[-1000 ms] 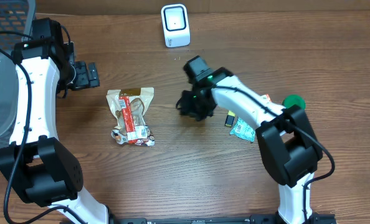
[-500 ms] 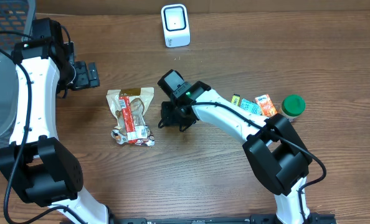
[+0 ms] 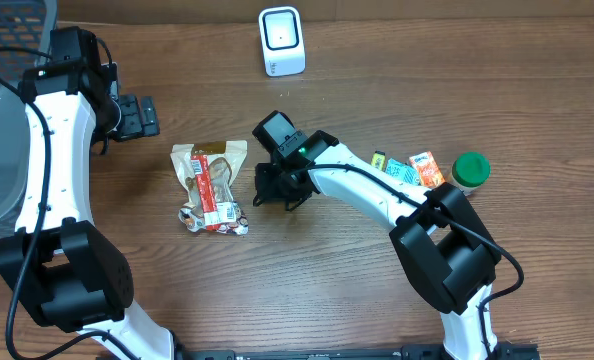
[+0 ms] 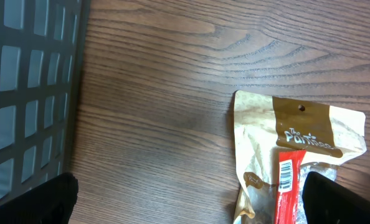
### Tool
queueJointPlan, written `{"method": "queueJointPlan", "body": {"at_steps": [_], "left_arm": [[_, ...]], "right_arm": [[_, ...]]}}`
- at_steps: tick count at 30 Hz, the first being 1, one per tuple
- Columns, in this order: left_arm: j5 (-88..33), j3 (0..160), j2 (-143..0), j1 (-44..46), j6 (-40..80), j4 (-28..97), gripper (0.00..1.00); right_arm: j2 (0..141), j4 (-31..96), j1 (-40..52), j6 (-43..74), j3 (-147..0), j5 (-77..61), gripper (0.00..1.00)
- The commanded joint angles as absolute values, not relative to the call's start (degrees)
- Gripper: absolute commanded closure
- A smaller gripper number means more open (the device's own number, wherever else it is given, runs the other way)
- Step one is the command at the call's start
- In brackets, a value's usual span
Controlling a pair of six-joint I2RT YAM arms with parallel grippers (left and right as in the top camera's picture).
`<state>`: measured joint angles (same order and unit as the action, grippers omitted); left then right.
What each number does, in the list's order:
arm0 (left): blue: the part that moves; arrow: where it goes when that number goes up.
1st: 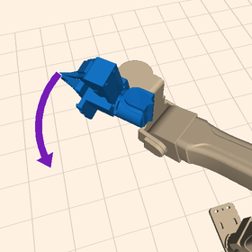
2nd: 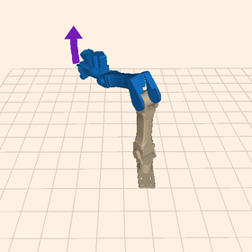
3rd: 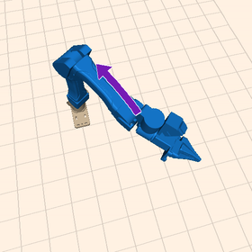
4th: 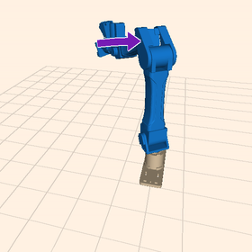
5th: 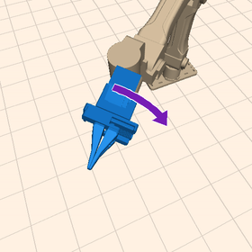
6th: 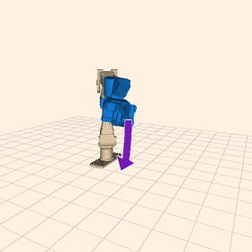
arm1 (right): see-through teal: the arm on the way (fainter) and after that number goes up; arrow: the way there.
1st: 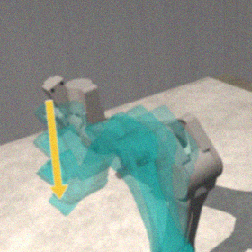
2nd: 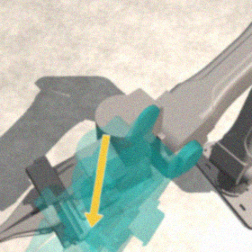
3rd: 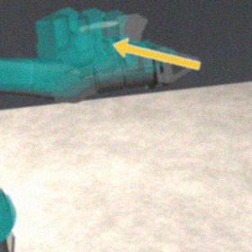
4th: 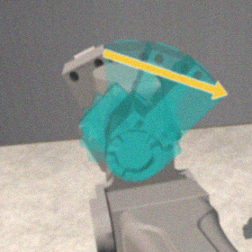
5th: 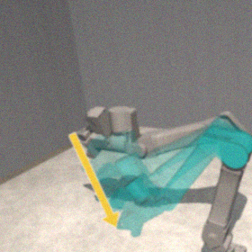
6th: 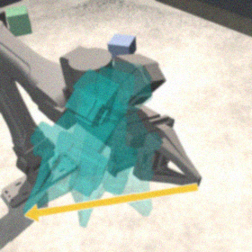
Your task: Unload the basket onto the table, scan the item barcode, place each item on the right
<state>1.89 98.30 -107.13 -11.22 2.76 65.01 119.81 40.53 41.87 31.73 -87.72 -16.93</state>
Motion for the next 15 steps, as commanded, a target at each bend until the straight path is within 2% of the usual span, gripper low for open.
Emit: {"method": "queueJointPlan", "body": {"at_steps": [1, 4, 9, 15], "left_arm": [[1.5, 99.5, -106.1, -10.8, 1.9, 64.9, 0.0], [1.5, 99.5, -106.1, -10.8, 1.9, 64.9, 0.0], [1.5, 99.5, -106.1, -10.8, 1.9, 64.9, 0.0], [1.5, 99.5, -106.1, -10.8, 1.9, 64.9, 0.0]], "right_arm": [[119.5, 37.1, 42.5, 25.4, -87.4, -31.1, 0.71], [119.5, 31.7, 42.6, 25.2, -87.4, -36.0, 0.63], [119.5, 24.8, 43.9, 26.4, -87.4, -34.8, 0.6], [119.6, 24.6, 48.5, 29.8, -87.4, -20.3, 0.6]]}}
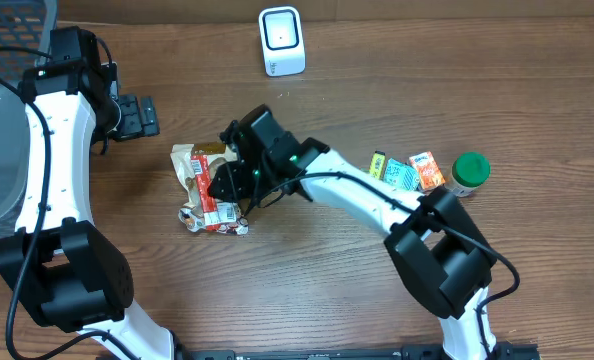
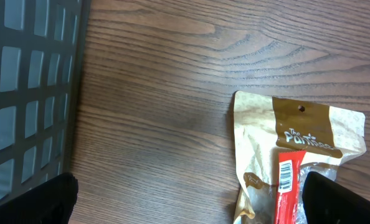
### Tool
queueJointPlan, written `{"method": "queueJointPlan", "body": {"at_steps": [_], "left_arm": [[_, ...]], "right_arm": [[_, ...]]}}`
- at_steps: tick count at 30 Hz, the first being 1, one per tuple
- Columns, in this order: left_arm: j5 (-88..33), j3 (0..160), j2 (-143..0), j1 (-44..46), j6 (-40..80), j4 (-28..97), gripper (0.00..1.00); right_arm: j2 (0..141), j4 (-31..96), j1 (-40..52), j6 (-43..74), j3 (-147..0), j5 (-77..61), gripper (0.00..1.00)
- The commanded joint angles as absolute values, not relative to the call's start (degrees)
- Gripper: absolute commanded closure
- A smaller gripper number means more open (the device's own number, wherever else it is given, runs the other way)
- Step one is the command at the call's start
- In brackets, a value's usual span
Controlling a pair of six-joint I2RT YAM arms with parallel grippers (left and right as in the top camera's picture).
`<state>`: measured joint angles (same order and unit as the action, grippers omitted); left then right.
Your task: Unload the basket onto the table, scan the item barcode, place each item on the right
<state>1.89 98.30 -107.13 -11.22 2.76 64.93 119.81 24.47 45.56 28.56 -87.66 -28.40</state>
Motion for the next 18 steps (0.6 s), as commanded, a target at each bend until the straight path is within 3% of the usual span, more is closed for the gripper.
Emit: {"method": "queueJointPlan", "body": {"at_steps": [1, 6, 18], "left_arm": [[1.5, 99.5, -106.1, -10.8, 1.9, 64.9, 0.0], [1.5, 99.5, -106.1, -10.8, 1.9, 64.9, 0.0], [1.5, 99.5, -106.1, -10.8, 1.9, 64.9, 0.0]], "right_arm": [[119.6, 24.9, 49.4, 29.8, -87.4, -17.9, 0.6], [119.6, 27.1, 54.8, 29.8, -87.4, -3.6, 0.6], [119.7, 26.9, 56.5, 30.3, -87.4, 0.6, 0.6]]}}
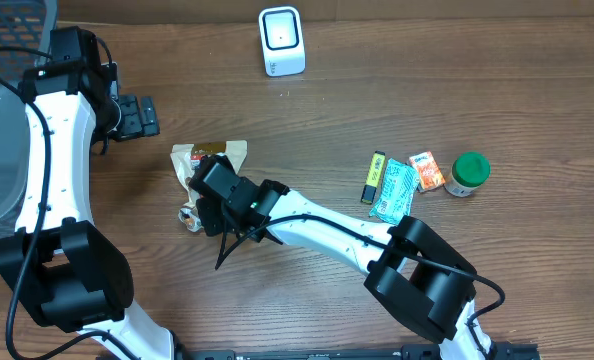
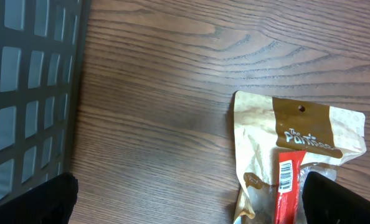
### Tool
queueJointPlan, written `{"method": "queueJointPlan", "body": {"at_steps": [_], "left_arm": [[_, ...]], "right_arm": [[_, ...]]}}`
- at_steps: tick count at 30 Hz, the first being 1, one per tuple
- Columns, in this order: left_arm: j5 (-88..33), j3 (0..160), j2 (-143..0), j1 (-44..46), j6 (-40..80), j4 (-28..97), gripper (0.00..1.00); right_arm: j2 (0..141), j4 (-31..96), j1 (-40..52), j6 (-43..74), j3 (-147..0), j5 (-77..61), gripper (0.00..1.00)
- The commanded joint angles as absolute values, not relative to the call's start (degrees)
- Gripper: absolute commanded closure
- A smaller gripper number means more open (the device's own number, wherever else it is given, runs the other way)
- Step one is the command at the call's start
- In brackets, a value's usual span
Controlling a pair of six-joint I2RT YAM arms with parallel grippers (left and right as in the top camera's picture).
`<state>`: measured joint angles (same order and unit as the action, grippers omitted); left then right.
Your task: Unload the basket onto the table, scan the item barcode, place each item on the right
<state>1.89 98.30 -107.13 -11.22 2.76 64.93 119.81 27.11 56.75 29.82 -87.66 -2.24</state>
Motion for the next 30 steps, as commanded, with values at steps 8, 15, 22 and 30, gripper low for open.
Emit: {"method": "queueJointPlan", "body": {"at_steps": [8, 15, 22, 30], "left_arm": [[1.5, 99.5, -106.1, -10.8, 1.9, 64.9, 0.0], [1.5, 99.5, -106.1, -10.8, 1.9, 64.9, 0.0], [1.5, 99.5, -106.1, -10.8, 1.9, 64.9, 0.0], [1.5, 99.5, -106.1, -10.8, 1.9, 64.9, 0.0]], "right_arm": [[120.6, 26.5, 56.6, 31.8, -87.4, 0.4, 0.59], [123.3, 25.7, 56.6, 33.2, -87.4, -0.8, 0.58], [123.6, 25.6, 56.6, 33.2, -87.4, -1.3, 0.6], [123.6, 25.7, 56.5, 32.9, -87.5, 3.3, 0.6]]}}
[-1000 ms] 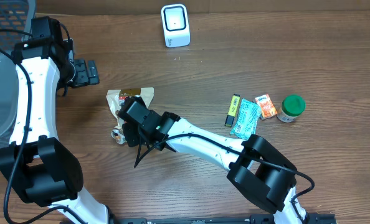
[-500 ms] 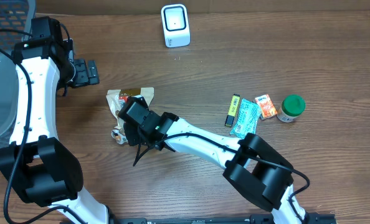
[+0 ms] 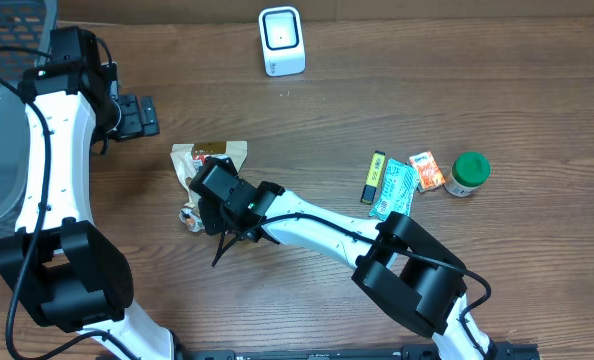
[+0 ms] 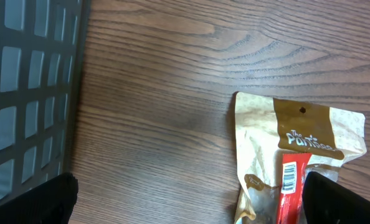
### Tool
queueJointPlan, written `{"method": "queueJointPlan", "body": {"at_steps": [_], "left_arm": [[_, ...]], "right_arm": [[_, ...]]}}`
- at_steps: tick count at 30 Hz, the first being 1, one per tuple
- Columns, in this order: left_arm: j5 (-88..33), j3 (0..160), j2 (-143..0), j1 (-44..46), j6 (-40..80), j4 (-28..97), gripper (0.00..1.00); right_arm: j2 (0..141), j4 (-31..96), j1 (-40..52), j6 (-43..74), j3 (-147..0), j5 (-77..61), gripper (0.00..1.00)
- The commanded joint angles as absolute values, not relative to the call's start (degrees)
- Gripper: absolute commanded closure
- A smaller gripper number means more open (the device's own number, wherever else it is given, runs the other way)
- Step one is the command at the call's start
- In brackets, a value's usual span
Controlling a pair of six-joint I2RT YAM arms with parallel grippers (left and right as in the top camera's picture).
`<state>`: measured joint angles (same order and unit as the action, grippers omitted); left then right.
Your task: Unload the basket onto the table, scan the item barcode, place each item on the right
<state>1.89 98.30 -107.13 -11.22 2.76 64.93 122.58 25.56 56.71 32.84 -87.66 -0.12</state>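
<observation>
A tan snack bag [image 3: 213, 152] with a brown header lies on the table left of centre. A red bar with a white barcode [image 4: 289, 185] lies on top of it. My right gripper [image 3: 209, 205] is down on the bag's lower half and covers it; its jaws are hidden under the wrist. The white scanner [image 3: 281, 40] stands at the far edge. My left gripper [image 3: 149, 115] hangs open at the upper left, above bare wood next to the bag [image 4: 260, 143].
A grey mesh basket fills the left edge. To the right lie a yellow-black bar [image 3: 373, 177], a teal packet [image 3: 394, 190], an orange packet [image 3: 426, 170] and a green-lidded jar [image 3: 469, 172].
The right gripper stays on the lower half of the bag. The bag and the red bar have shifted slightly in the left wrist view. The left arm has not moved.
The right gripper stood on the table to the right of the bag. Then it was at the bag's right edge. After that it was down over the bag's lower half, where it remains, and the bag has been nudged slightly. The left gripper stayed open and still.
</observation>
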Motion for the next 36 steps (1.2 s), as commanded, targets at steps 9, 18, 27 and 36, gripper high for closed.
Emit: {"method": "queueJointPlan", "body": {"at_steps": [9, 18, 27, 36], "left_arm": [[1.5, 99.5, -106.1, -10.8, 1.9, 64.9, 0.0], [1.5, 99.5, -106.1, -10.8, 1.9, 64.9, 0.0], [1.5, 99.5, -106.1, -10.8, 1.9, 64.9, 0.0], [1.5, 99.5, -106.1, -10.8, 1.9, 64.9, 0.0]], "right_arm": [[122.8, 29.8, 56.5, 32.5, -89.8, 5.6, 0.59], [122.0, 32.1, 56.5, 32.6, -89.8, 7.3, 0.59], [121.5, 33.2, 56.5, 31.7, -90.0, 4.8, 0.59], [119.2, 37.0, 56.5, 28.2, -93.1, 4.4, 0.52]]}}
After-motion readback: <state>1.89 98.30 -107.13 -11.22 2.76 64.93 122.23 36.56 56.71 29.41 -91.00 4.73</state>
